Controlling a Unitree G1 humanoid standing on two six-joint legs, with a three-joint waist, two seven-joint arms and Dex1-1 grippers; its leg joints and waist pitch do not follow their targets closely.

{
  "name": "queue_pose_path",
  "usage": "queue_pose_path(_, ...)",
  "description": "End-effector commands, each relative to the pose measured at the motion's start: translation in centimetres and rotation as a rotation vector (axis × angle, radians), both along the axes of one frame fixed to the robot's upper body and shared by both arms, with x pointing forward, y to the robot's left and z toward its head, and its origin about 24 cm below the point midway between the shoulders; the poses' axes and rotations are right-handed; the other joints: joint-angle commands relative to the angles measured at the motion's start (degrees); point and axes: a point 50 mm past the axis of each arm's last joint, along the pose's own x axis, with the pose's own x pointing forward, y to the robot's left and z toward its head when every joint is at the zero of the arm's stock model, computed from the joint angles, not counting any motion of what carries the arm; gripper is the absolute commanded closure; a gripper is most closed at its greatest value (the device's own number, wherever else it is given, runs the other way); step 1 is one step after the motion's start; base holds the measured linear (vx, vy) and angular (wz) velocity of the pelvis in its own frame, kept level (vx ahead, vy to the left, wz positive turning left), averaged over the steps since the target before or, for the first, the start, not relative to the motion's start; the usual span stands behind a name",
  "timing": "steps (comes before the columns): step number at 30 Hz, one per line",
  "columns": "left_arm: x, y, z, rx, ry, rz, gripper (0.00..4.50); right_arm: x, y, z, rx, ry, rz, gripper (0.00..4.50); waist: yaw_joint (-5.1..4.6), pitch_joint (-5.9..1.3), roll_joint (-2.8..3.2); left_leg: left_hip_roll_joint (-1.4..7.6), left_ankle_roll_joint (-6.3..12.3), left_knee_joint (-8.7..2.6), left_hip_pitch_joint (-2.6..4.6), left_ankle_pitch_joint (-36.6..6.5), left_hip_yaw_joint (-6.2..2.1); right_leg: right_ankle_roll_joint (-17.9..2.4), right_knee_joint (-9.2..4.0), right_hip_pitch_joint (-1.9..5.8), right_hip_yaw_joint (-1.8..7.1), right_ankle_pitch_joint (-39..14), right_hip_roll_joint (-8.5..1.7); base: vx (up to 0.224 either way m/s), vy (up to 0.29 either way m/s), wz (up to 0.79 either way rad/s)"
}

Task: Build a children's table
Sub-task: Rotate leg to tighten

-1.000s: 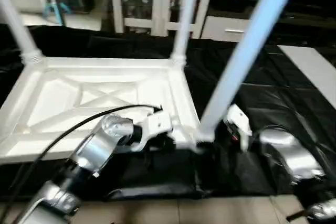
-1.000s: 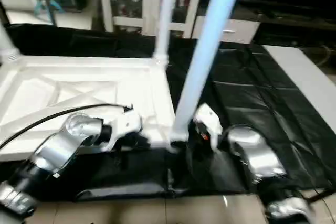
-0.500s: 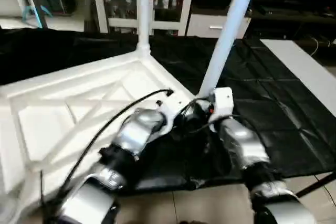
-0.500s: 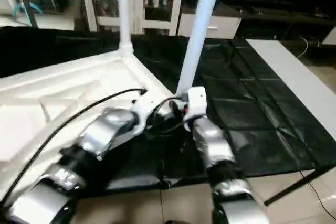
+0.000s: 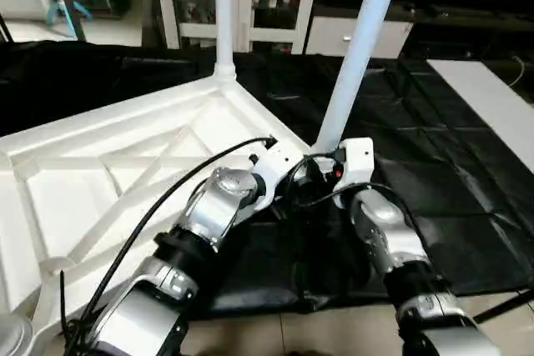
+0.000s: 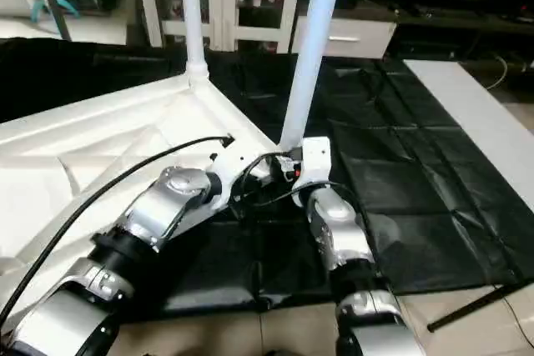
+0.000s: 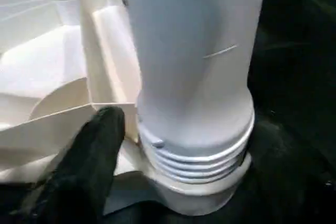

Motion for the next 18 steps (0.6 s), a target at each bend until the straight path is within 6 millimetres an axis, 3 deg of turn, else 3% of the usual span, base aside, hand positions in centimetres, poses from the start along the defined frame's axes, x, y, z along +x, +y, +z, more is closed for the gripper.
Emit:
queue_pose_path(1,-0.2,-1.5,2.1,-0.108,-0.108,-0.108,4.5,-0.2,1.4,1.3,0.008,-0.052,0.117,0.41,0.62,-3.74,-0.01,1.16,2.7,-4.16,0.15,-12.9,-0.02,-9.9,-3.4,3.36,1.94,-15.1,-2.47,0.0,0.0,0.0)
queue_pose_path(4,-1.0,-0.6,1.6,-0.112,-0.066,-0.172,4.5,-0.8,-0.5,2.5,-0.032,-0.093,0.145,0.29,1.16,-3.82,-0.14,1.06,3.28,-4.01,0.09,-10.5,0.15,-10.0,-3.05,3.58,2.02,-13.2,-2.26,0.0,0.0,0.0)
queue_pose_path(5,-1.3,-0.2,1.4,-0.106,-0.042,-0.194,4.5,-1.0,-1.2,2.9,-0.045,-0.099,0.161,0.18,1.35,-3.67,0.02,1.17,3.65,-4.05,0.15,-10.5,0.26,-10.0,-3.16,3.33,2.09,-13.5,-2.35,0.0,0.0,0.0)
queue_pose_path(8,-1.8,0.4,1.0,-0.091,-0.016,-0.238,4.5,-1.4,-2.2,3.3,-0.063,-0.1,0.205,0.05,1.43,-3.46,0.2,1.28,3.36,-4.26,0.3,-12.2,0.24,-9.8,-3.39,3.15,2.05,-16.0,-2.18,0.0,0.0,0.0)
queue_pose_path(10,-2.8,1.4,0.6,-0.074,0.024,-0.33,4.5,-2.4,-3.7,3.7,-0.118,-0.09,0.341,0.05,1.64,-3.4,0.36,1.51,2.86,-4.34,0.6,-13.9,0.2,-9.5,-3.52,2.99,2.09,-17.3,-2.15,0.0,0.0,0.0)
queue_pose_path(11,-3.4,1.9,0.4,-0.069,0.049,-0.376,4.5,-3.0,-4.3,3.8,-0.149,-0.079,0.424,0.05,1.9,-3.29,0.79,1.65,2.67,-4.42,0.81,-14.9,0.25,-9.4,-3.6,2.84,2.22,-17.5,-2.12,0.0,0.0,0.0)
queue_pose_path(13,-4.1,2.5,0.2,-0.058,0.098,-0.421,4.5,-3.7,-5.3,3.9,-0.198,-0.06,0.518,0.05,2.14,-3.17,0.59,1.65,2.41,-4.49,0.86,-16.7,0.52,-9.5,-3.7,2.69,2.36,-18.5,-2.09,0.0,0.0,0.0)
queue_pose_path(14,-4.4,2.7,0.2,-0.054,0.103,-0.441,4.5,-3.8,-5.5,4.0,-0.211,-0.054,0.547,0.05,2.1,-3.16,0.87,1.64,2.25,-4.45,0.84,-16.9,0.55,-9.4,-3.7,2.52,2.41,-18.9,-2.13,0.0,0.0,0.0)
queue_pose_path(18,-5.5,3.6,0.0,-0.046,0.152,-0.511,4.5,-4.6,-7.3,3.9,-0.275,0.005,0.671,0.05,2.18,-3.14,0.52,1.77,1.66,-4.48,0.83,-18.1,0.45,-9.3,-3.72,2.58,2.4,-20.3,-2.18,0.0,0.0,0.0)
